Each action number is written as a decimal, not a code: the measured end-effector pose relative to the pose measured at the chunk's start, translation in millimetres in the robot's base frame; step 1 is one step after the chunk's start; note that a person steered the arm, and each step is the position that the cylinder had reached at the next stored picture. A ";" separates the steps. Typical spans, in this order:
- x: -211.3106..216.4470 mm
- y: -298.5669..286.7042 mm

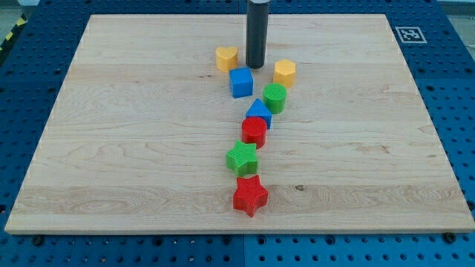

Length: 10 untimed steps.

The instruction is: Move the yellow hexagon to the right a bit

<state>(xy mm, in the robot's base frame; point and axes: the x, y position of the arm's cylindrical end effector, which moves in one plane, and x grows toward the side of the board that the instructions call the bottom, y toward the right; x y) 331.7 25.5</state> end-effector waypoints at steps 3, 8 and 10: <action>21.5 -3.1; 26.4 60.5; 47.9 40.3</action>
